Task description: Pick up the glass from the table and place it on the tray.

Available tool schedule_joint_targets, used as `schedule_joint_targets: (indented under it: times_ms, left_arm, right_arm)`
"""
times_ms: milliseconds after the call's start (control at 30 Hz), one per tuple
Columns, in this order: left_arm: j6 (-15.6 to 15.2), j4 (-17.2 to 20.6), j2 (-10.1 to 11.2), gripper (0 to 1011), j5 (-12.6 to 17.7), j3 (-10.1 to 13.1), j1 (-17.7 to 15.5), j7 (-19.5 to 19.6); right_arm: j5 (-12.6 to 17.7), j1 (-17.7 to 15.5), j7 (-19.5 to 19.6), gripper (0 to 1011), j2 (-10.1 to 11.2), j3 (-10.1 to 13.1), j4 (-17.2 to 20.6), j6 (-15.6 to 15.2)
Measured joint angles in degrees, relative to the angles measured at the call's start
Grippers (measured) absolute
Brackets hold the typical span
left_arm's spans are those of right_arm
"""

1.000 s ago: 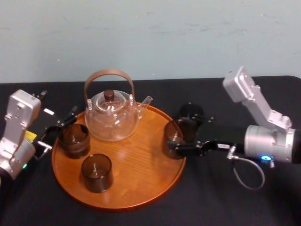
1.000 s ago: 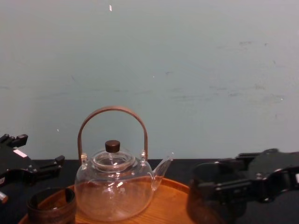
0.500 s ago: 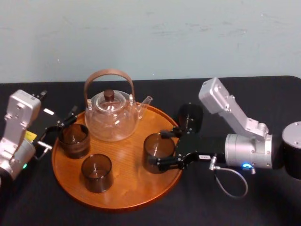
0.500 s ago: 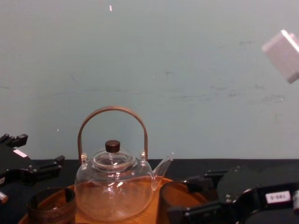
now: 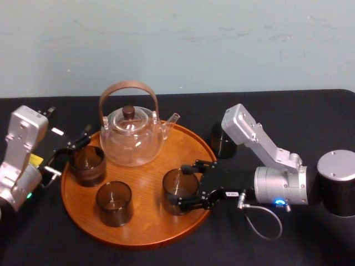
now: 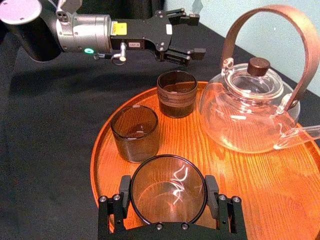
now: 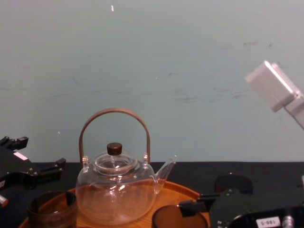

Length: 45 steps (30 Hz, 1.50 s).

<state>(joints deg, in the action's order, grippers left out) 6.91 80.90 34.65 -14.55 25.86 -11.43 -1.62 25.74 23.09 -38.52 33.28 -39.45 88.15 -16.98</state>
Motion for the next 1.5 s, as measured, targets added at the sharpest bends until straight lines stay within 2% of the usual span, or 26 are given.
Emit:
schedule_joint_targets:
  times_ms: [267,767,1500]
  left_arm:
    - [0.0,0.0,0.0,1001,0.0,0.0,0.0,0.0]
    - [0.0,0.0,0.0,1001,0.0,0.0,0.0,0.0]
    - [0.0,0.0,0.0,1002,0.0,0.0,0.0,0.0]
  right_arm:
    - [-0.9,0.5,0.1,903,-0.9,-1.0,-2.4,1.3]
    - [-2.5,0.4,0.8,903,-2.3,-1.4,-5.1,2.4]
    - [-4.0,-0.3,1.1,903,-2.7,-1.2,-5.6,2.2]
